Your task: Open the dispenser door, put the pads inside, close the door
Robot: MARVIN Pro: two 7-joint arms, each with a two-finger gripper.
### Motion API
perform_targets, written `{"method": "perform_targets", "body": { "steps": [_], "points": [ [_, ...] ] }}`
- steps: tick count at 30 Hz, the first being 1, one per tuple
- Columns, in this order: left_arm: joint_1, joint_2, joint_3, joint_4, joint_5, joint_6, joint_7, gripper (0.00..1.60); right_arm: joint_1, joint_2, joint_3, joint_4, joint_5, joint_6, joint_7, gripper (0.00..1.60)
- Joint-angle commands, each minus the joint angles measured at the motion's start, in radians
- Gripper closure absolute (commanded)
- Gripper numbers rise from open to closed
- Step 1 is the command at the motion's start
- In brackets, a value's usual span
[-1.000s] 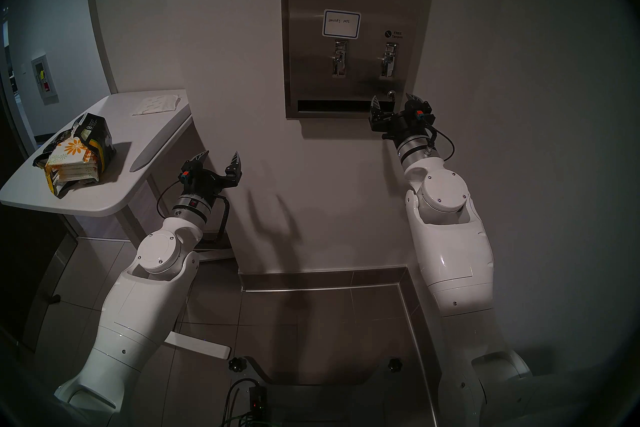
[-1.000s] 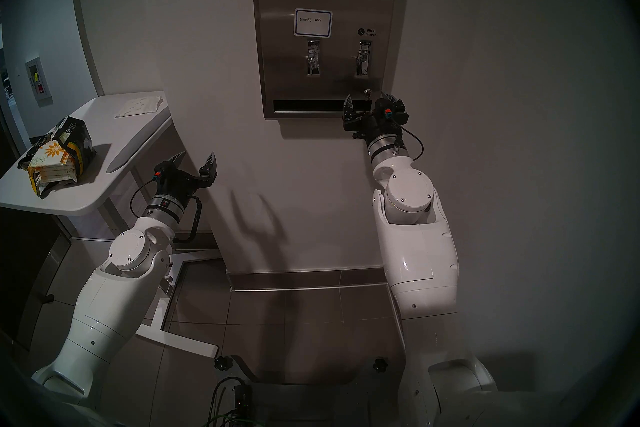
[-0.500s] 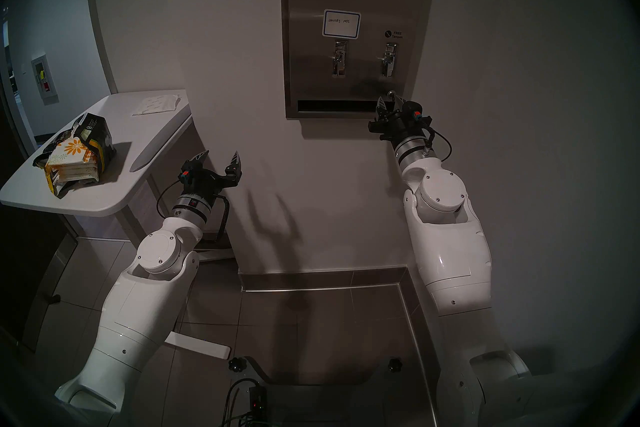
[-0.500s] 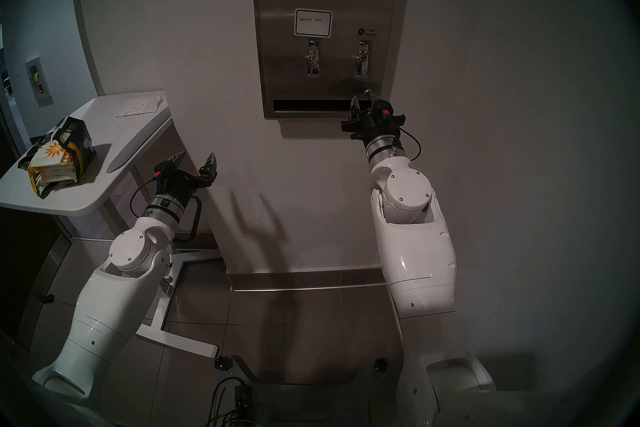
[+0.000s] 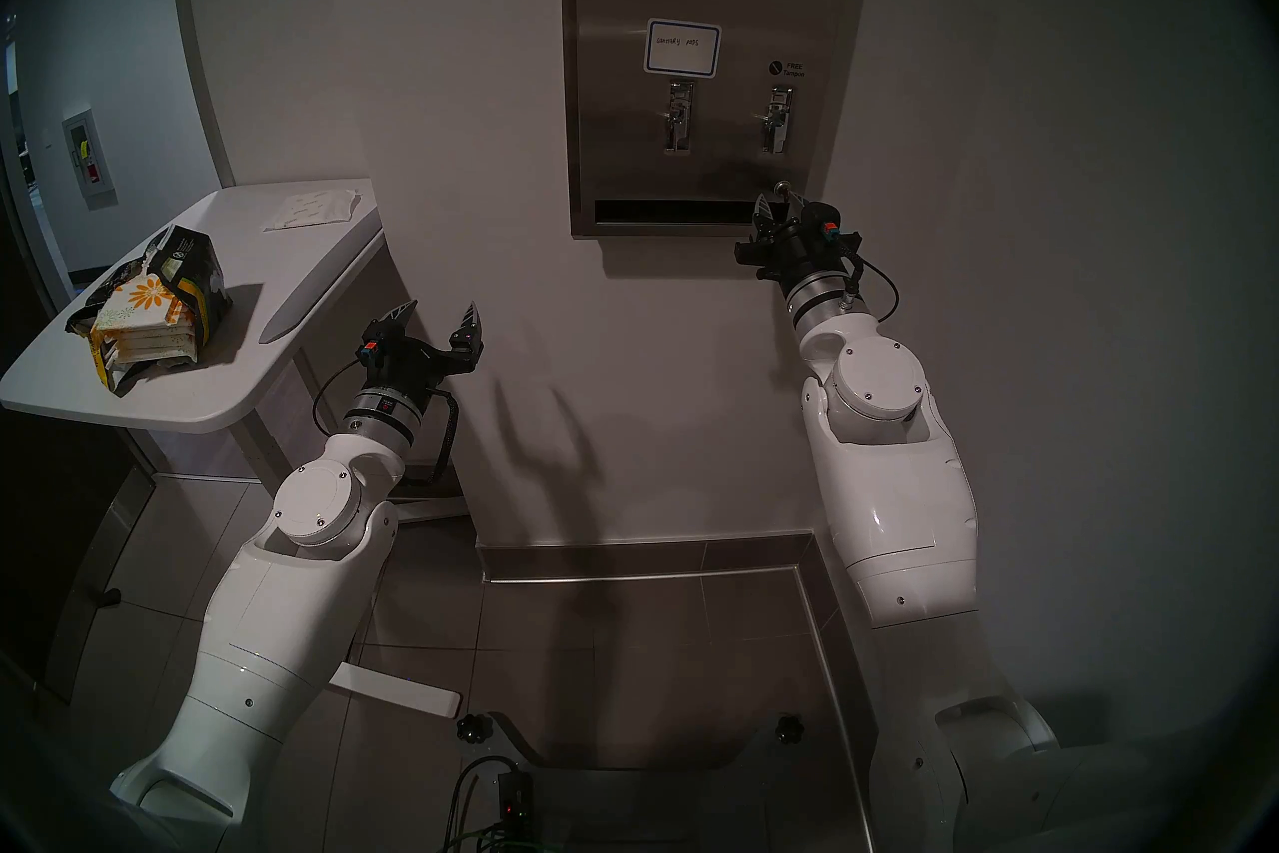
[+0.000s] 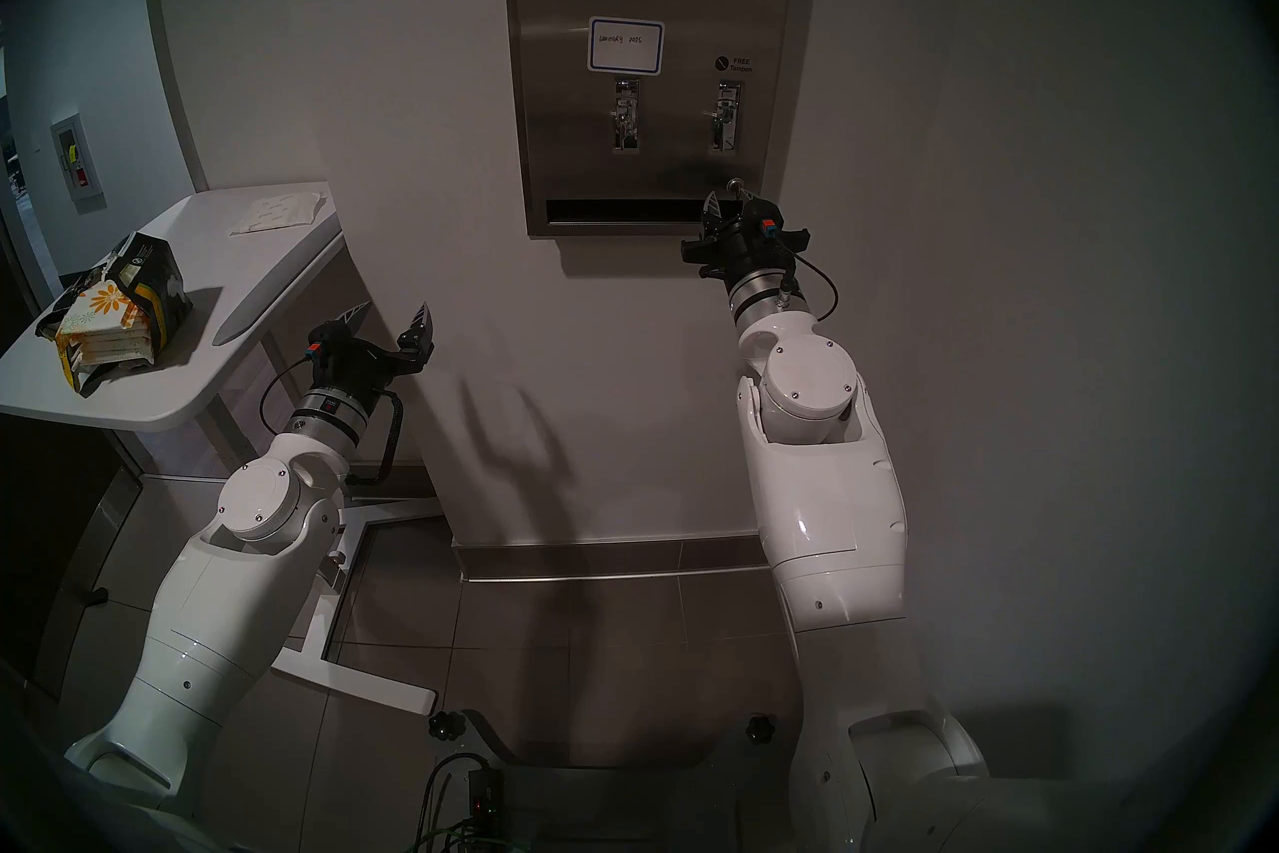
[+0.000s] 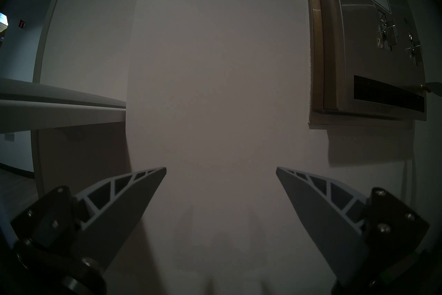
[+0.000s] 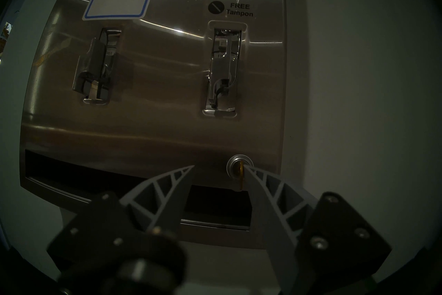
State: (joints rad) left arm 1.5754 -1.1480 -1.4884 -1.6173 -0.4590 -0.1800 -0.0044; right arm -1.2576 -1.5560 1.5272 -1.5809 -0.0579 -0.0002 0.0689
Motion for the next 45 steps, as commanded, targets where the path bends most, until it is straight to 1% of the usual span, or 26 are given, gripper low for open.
{"method": "perform_targets", "body": {
  "steps": [1,6,13,17,18,19,20,22,35,41,45],
  "points": [
    [-0.013,0.001,-0.006,-0.008,0.001,-0.005,0.002,0.00,0.028,0.002,-0.001,0.004,0.000,-0.010,0.003,0.87],
    [-0.013,0.000,-0.007,-0.008,0.002,-0.004,0.001,0.00,0.034,0.003,-0.001,0.013,0.002,-0.012,0.006,0.93],
    [-0.013,-0.001,-0.008,-0.008,0.003,-0.004,0.000,0.00,0.051,0.002,0.000,0.039,0.003,-0.021,0.011,0.90],
    [-0.013,-0.001,-0.008,-0.008,0.003,-0.004,0.000,0.00,0.061,0.001,0.000,0.055,0.003,-0.025,0.014,1.01],
    [-0.013,-0.002,-0.008,-0.008,0.003,-0.004,-0.001,0.00,0.063,0.001,-0.001,0.058,0.003,-0.026,0.014,1.17],
    [-0.013,-0.002,-0.009,-0.008,0.003,-0.004,-0.001,0.00,0.065,0.000,-0.001,0.060,0.003,-0.026,0.015,1.23],
    [-0.013,-0.002,-0.009,-0.008,0.004,-0.004,-0.001,0.00,0.066,0.000,-0.001,0.062,0.002,-0.026,0.015,1.40],
    [-0.013,-0.002,-0.009,-0.008,0.004,-0.003,-0.001,0.00,0.068,-0.001,0.000,0.065,0.001,-0.028,0.015,1.60],
    [-0.013,-0.004,-0.011,-0.008,0.005,-0.003,-0.003,0.00,0.074,0.006,0.000,0.076,0.001,-0.035,0.026,1.60],
    [-0.013,-0.005,-0.012,-0.008,0.006,-0.002,-0.004,0.00,0.042,0.000,-0.017,0.028,-0.002,-0.014,0.036,1.60],
    [-0.013,-0.006,-0.012,-0.008,0.007,-0.002,-0.005,0.00,0.012,-0.015,-0.038,-0.011,-0.003,0.000,0.039,1.60]
  ]
}}
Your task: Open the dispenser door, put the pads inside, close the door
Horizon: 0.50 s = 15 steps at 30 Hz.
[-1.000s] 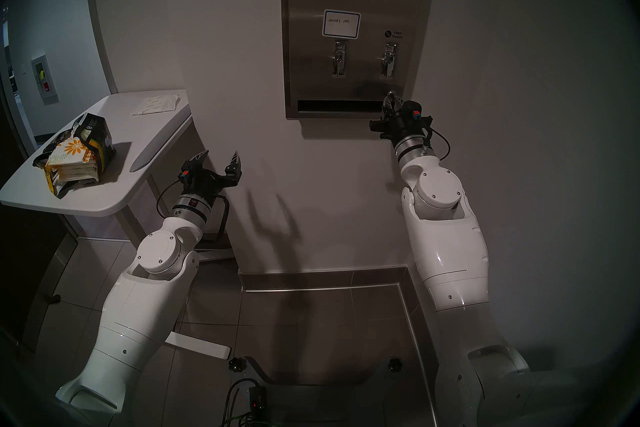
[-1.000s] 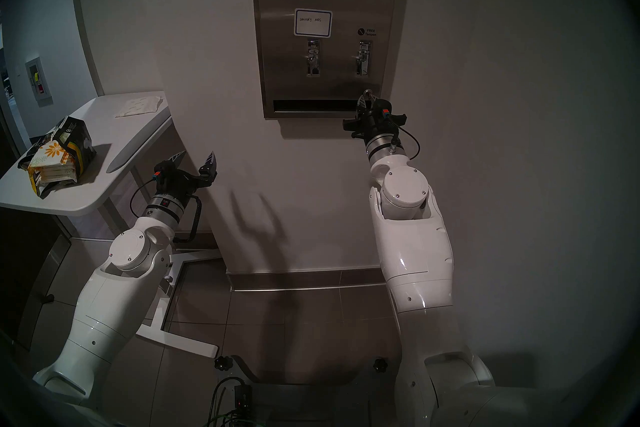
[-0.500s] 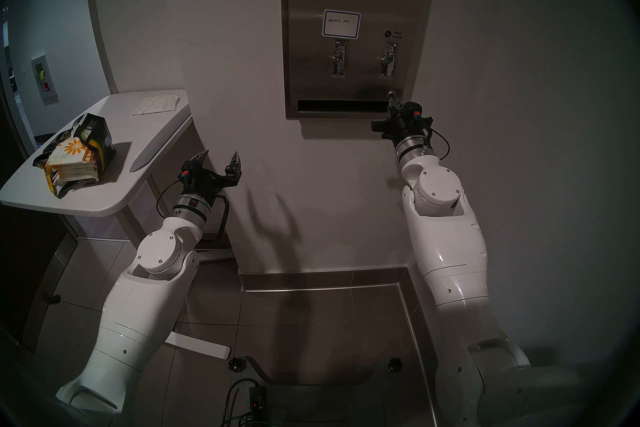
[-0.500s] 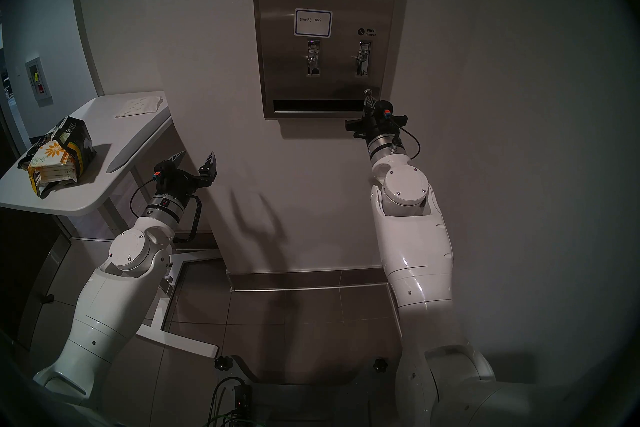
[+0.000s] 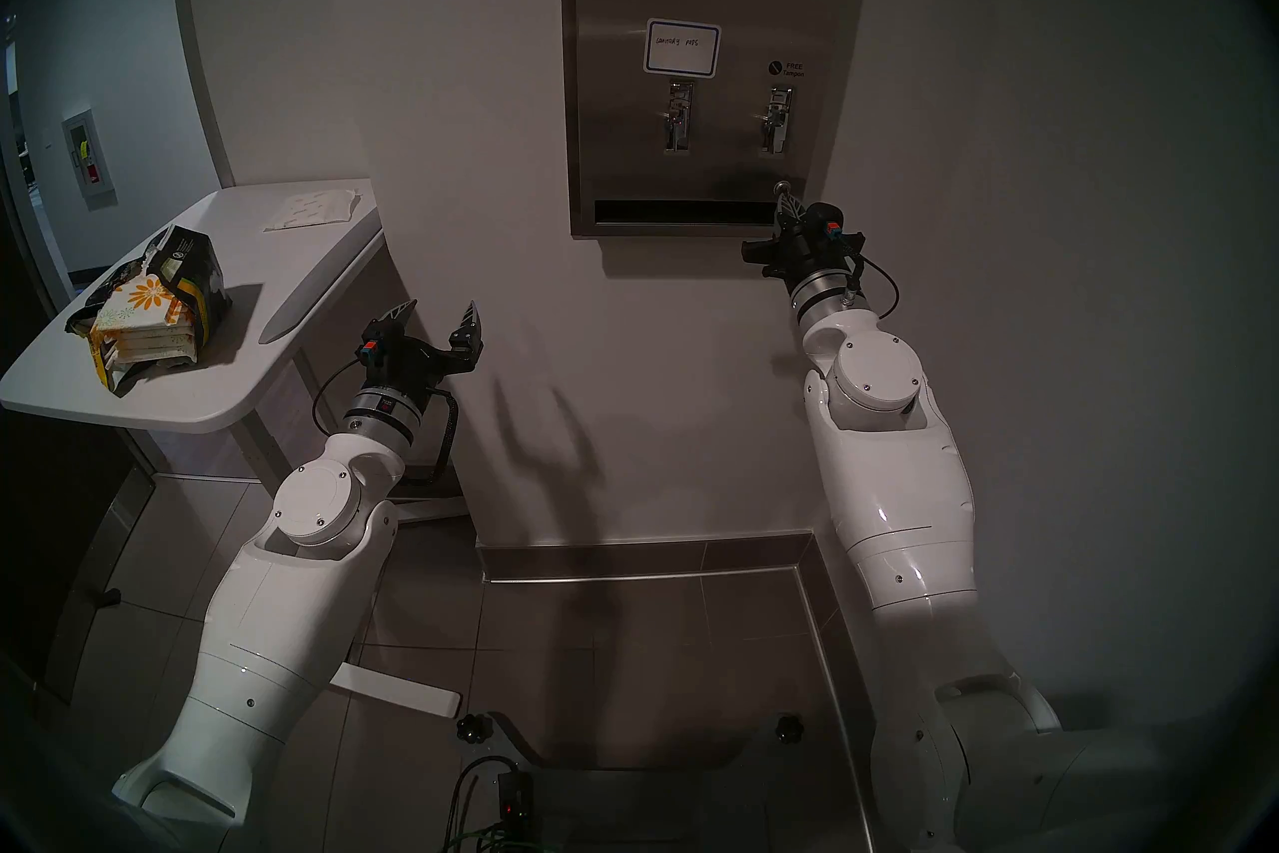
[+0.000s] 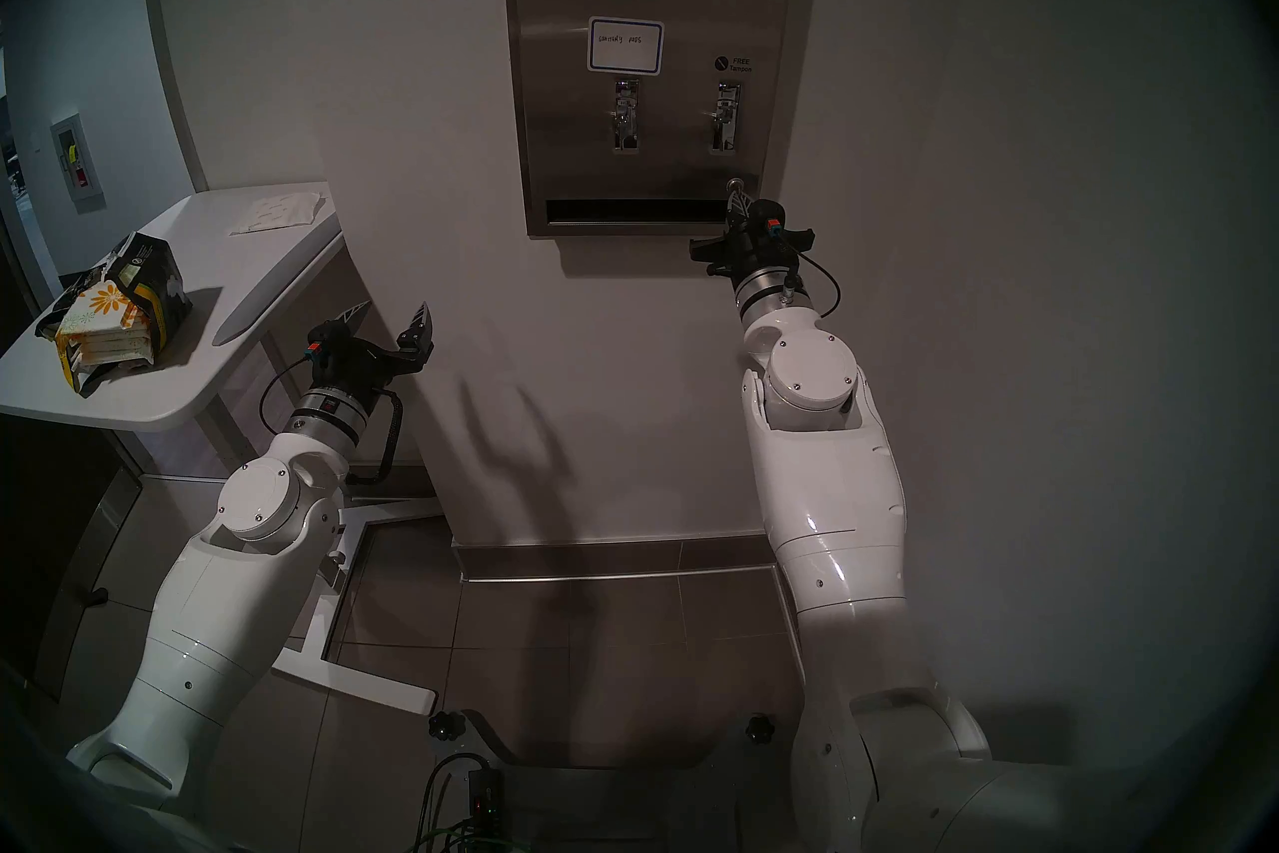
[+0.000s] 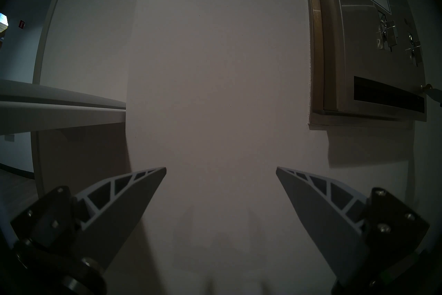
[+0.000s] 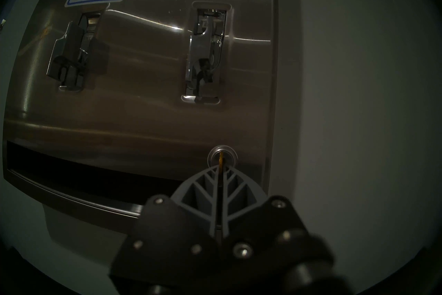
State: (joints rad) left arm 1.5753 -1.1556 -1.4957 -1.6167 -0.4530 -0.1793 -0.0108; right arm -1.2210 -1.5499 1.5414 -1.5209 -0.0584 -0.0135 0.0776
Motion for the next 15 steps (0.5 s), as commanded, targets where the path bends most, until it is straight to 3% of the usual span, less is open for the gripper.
{"method": "perform_targets", "body": {
  "steps": [1,15],
  "points": [
    [-0.012,0.001,-0.005,-0.008,0.001,-0.003,0.001,0.00,-0.033,-0.026,-0.058,-0.082,-0.003,0.019,0.029,1.60],
    [-0.012,0.000,-0.007,-0.008,0.002,-0.002,-0.001,0.00,-0.119,-0.034,-0.111,-0.217,-0.032,0.073,0.012,1.60]
  ]
}}
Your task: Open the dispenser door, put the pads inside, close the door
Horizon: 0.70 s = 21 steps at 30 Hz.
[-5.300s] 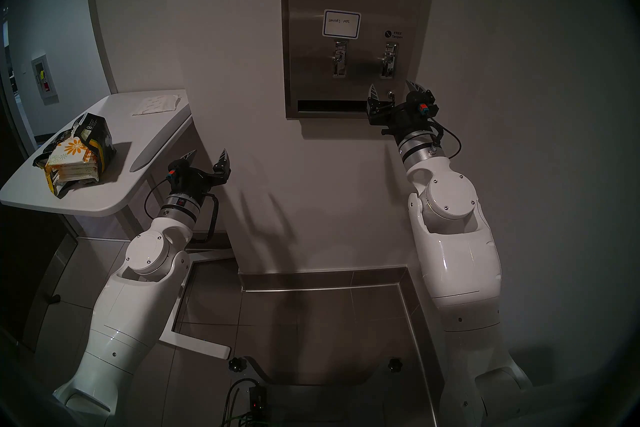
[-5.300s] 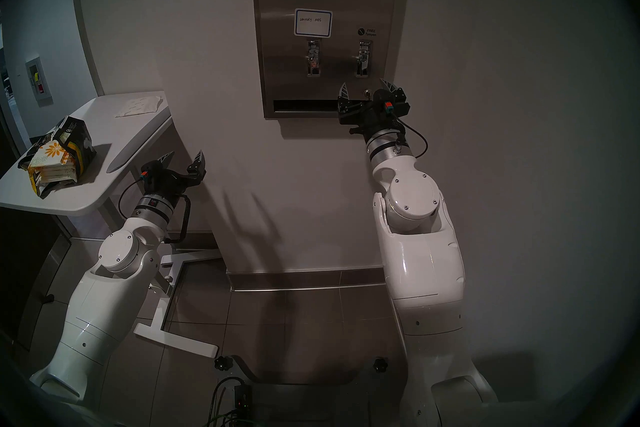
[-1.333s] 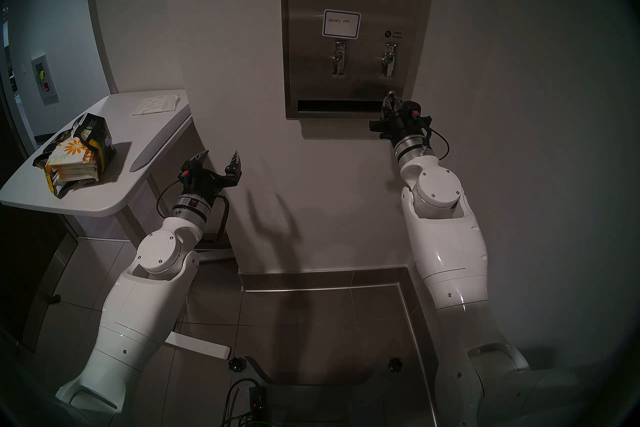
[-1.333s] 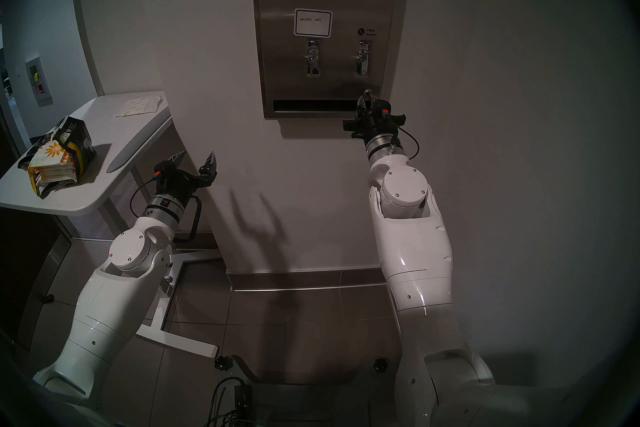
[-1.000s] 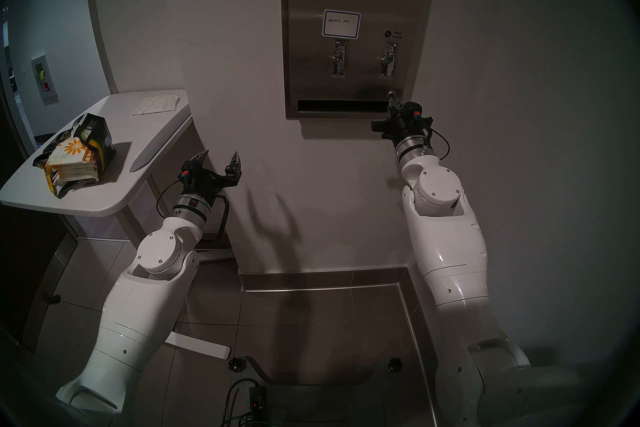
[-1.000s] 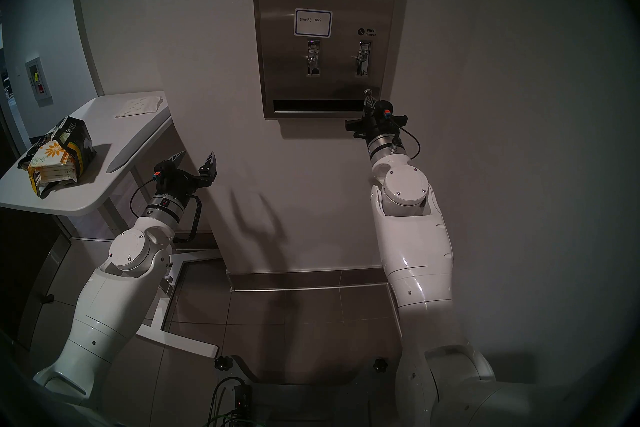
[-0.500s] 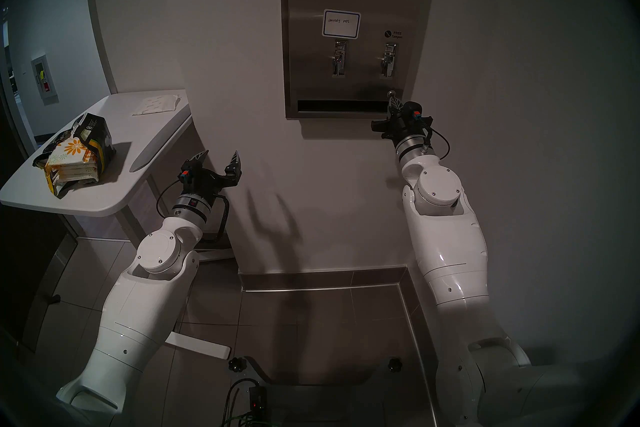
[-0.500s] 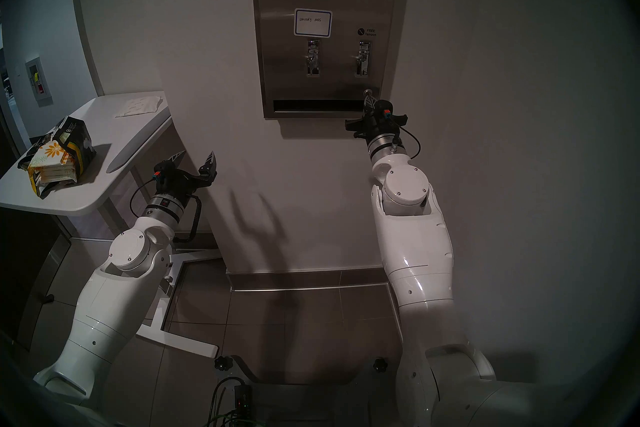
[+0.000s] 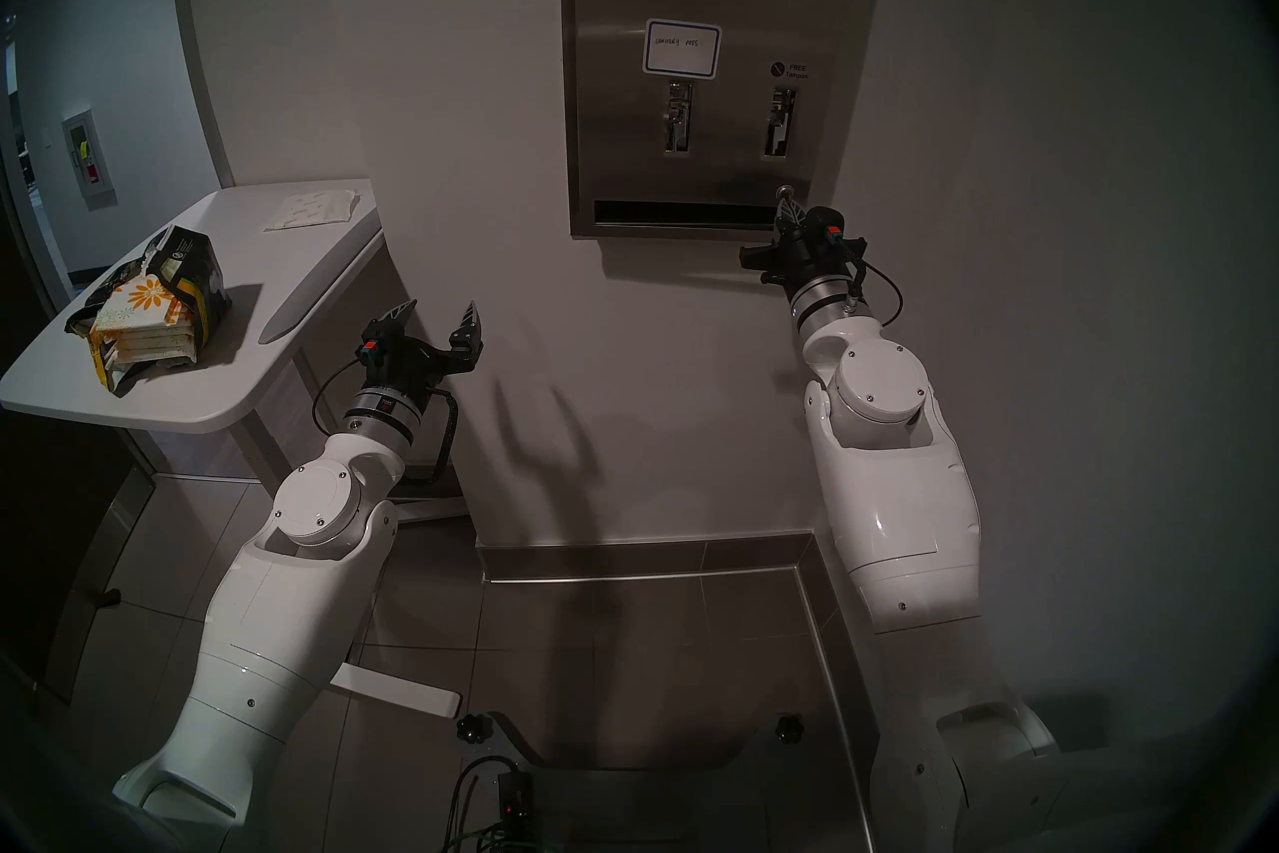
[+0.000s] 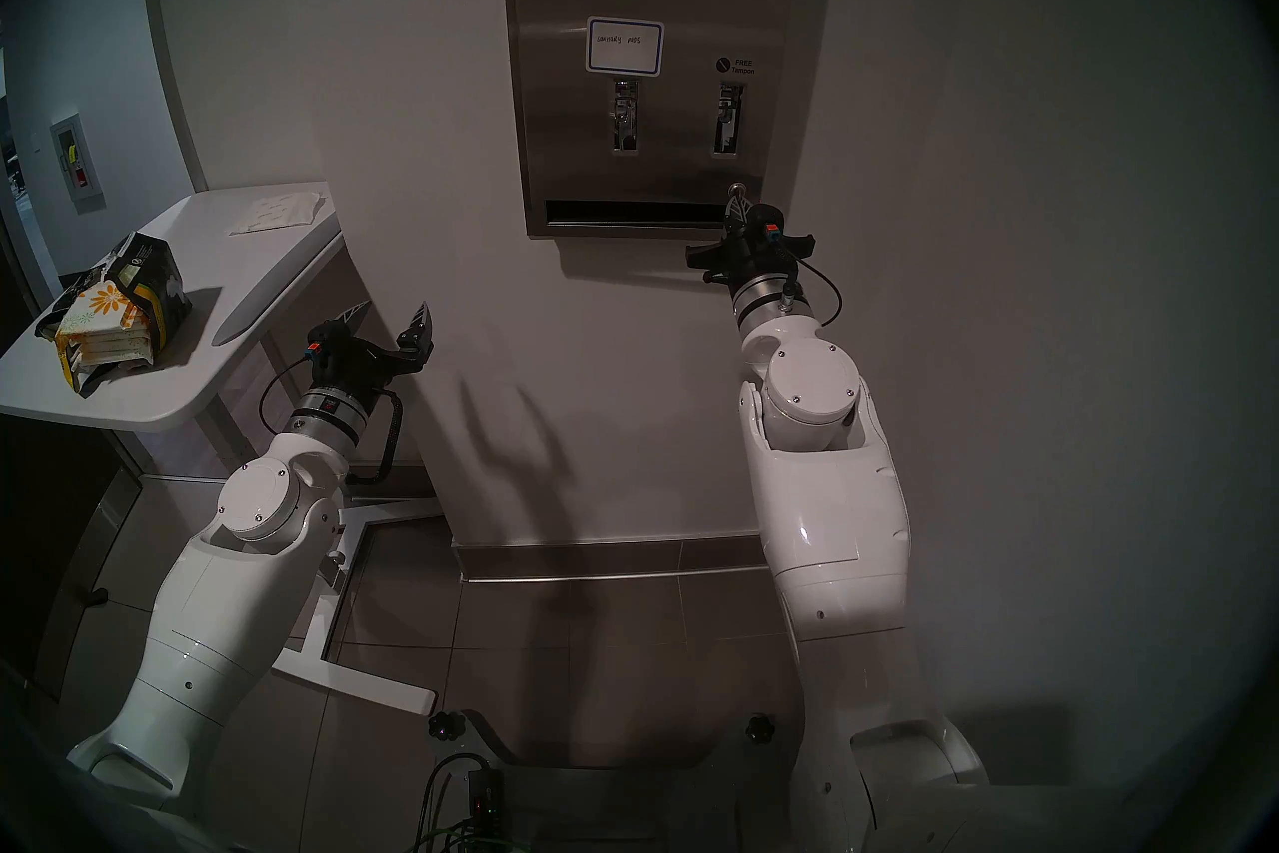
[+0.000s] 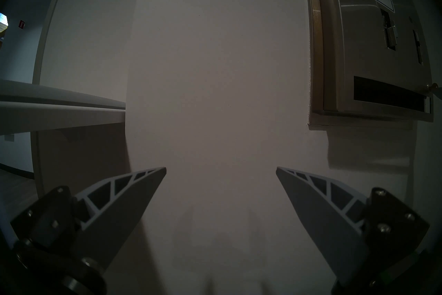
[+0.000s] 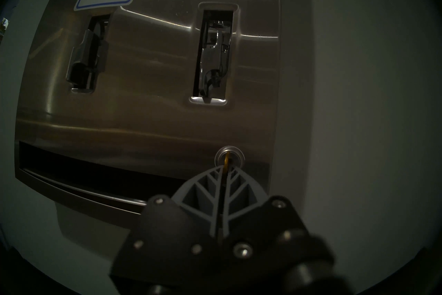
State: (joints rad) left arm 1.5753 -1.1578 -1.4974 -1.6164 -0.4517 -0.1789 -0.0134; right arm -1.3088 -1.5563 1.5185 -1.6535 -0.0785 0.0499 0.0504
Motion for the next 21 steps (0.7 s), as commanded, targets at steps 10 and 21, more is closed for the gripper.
{"method": "perform_targets", "body": {
  "steps": [10,21],
  "points": [
    [-0.012,0.000,-0.007,-0.008,0.002,-0.003,0.000,0.00,-0.102,-0.024,-0.139,-0.197,-0.030,0.070,0.032,1.60],
    [-0.012,-0.001,-0.008,-0.008,0.003,-0.002,-0.002,0.00,-0.141,0.003,-0.167,-0.316,-0.049,0.138,0.032,1.60]
  ]
}}
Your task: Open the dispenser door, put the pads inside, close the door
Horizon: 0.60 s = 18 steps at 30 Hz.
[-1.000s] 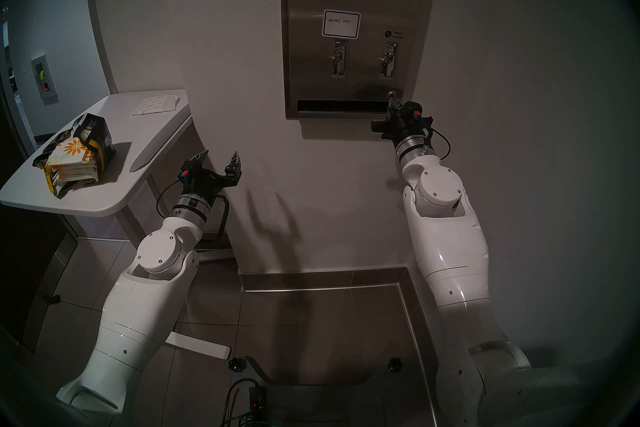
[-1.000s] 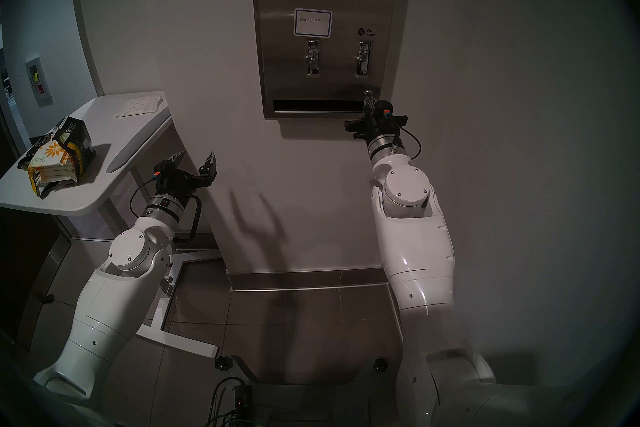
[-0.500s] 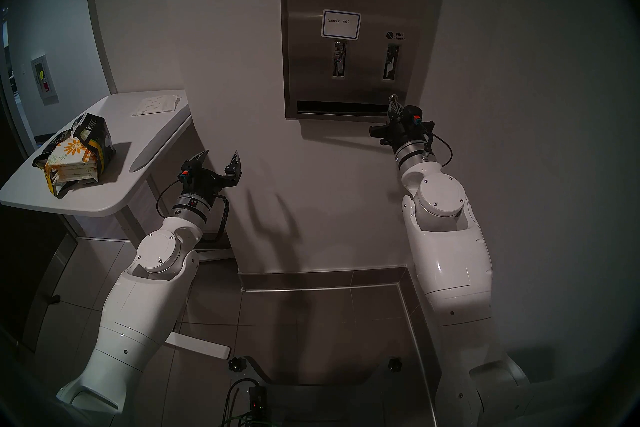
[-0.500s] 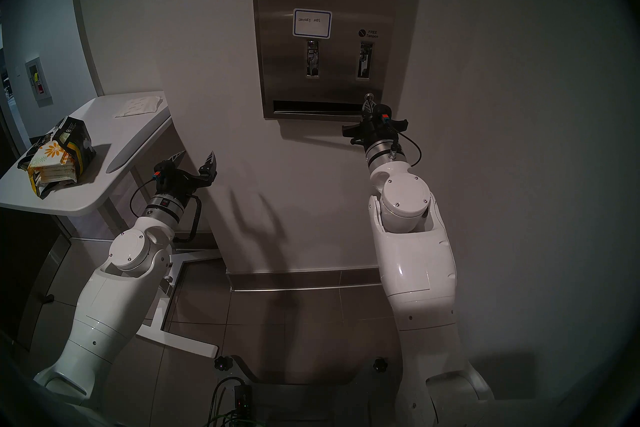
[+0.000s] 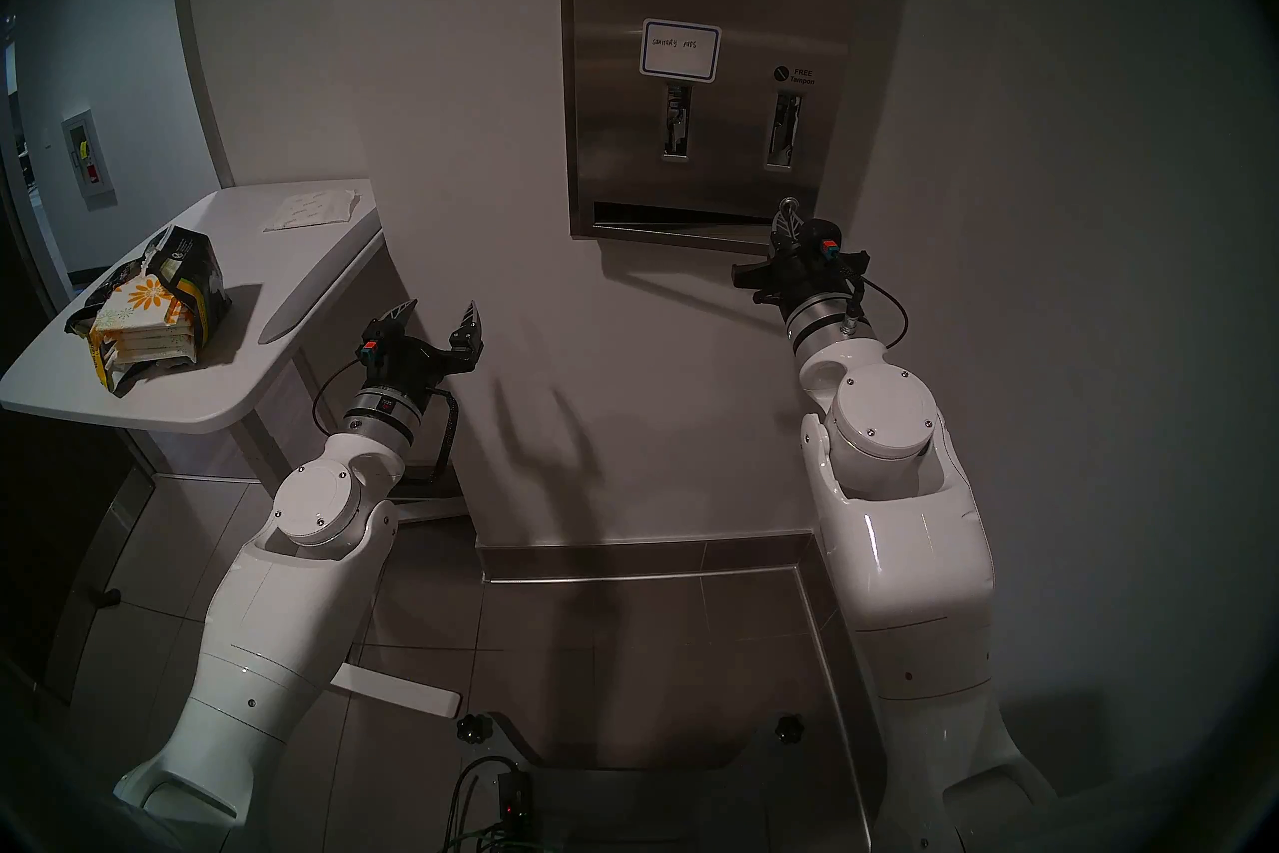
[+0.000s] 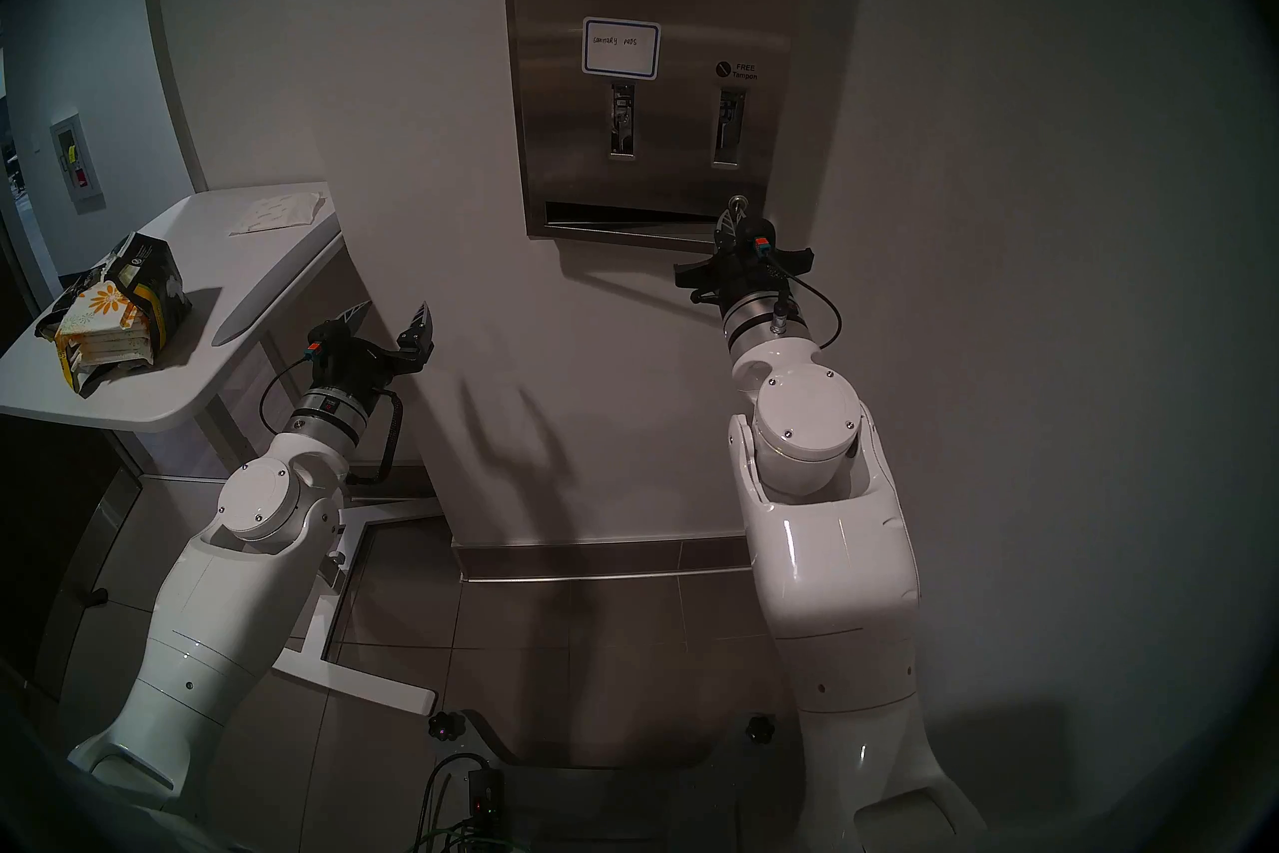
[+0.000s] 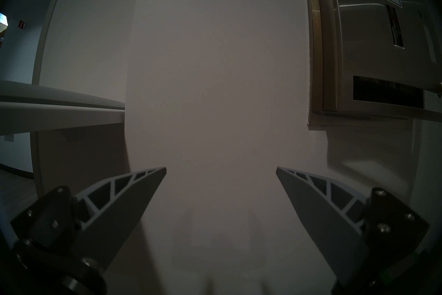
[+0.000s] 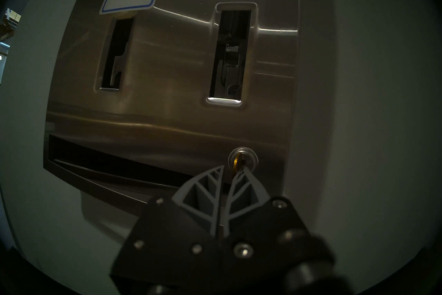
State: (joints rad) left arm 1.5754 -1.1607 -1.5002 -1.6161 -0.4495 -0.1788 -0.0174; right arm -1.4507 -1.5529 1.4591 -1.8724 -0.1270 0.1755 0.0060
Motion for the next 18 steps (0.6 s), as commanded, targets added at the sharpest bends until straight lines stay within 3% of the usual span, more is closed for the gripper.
{"method": "perform_targets", "body": {
  "steps": [1,18],
  "points": [
    [-0.012,0.002,-0.005,-0.008,0.001,-0.002,0.002,0.00,-0.001,0.002,-0.109,-0.109,-0.002,0.022,0.076,1.60],
    [-0.012,-0.001,-0.008,-0.008,0.002,-0.002,0.000,0.00,-0.035,0.032,-0.117,-0.249,-0.018,0.133,0.061,1.60]
  ]
}}
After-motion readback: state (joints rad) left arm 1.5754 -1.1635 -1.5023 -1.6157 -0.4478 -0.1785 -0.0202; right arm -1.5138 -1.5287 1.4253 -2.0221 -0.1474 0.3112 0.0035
